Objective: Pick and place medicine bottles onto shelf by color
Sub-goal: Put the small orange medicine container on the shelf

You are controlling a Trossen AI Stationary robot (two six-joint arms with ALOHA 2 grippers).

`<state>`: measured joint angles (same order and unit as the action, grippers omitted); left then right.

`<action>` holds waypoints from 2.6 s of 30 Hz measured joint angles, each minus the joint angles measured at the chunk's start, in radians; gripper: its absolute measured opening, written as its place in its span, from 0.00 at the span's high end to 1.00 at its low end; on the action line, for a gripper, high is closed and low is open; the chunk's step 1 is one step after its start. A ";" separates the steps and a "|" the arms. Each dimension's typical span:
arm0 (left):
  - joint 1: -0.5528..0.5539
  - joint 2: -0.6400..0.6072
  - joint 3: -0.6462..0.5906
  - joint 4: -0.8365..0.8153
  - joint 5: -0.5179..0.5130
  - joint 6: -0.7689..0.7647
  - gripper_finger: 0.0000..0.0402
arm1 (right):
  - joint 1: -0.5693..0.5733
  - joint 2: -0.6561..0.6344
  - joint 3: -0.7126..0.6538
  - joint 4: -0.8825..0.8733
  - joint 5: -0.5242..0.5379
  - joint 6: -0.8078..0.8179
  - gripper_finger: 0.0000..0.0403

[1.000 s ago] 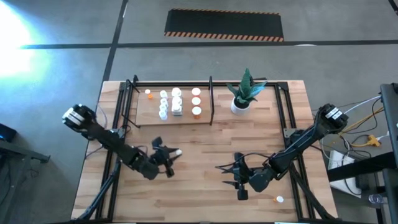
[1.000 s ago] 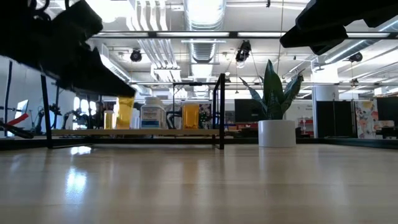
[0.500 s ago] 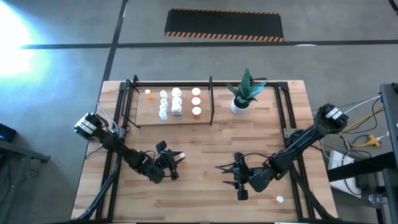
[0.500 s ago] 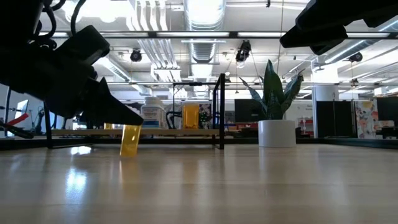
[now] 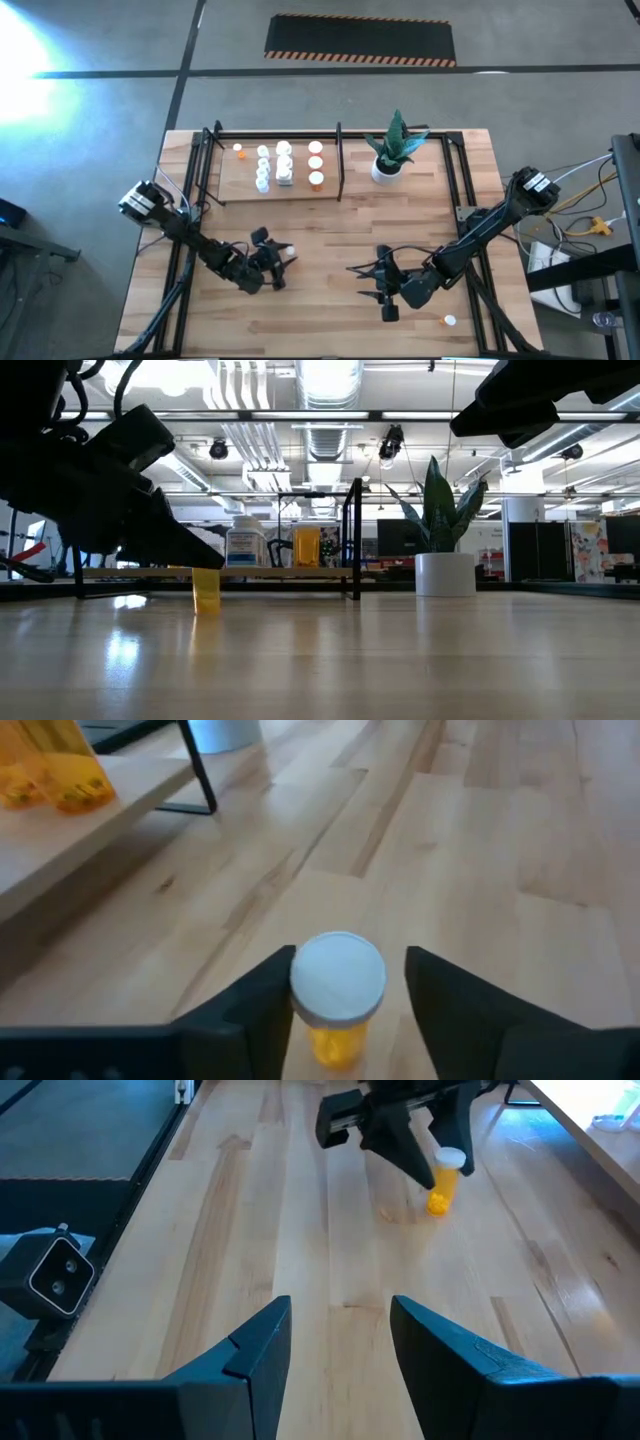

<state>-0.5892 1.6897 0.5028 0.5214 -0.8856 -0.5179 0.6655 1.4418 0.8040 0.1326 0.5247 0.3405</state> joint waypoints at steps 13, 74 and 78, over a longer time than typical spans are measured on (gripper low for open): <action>-0.001 -0.249 0.005 -0.393 0.228 -0.003 0.46 | 0.000 0.000 0.000 0.000 0.000 0.000 0.60; 0.079 -0.281 0.000 -0.183 0.266 0.185 1.00 | 0.000 0.000 0.000 0.006 0.000 0.000 0.60; 0.079 -0.277 -0.007 -0.182 0.272 0.185 1.00 | 0.000 0.000 0.000 0.005 0.000 0.000 0.60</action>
<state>-0.5102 1.4132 0.4958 0.3397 -0.6139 -0.3328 0.6651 1.4418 0.8040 0.1379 0.5251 0.3405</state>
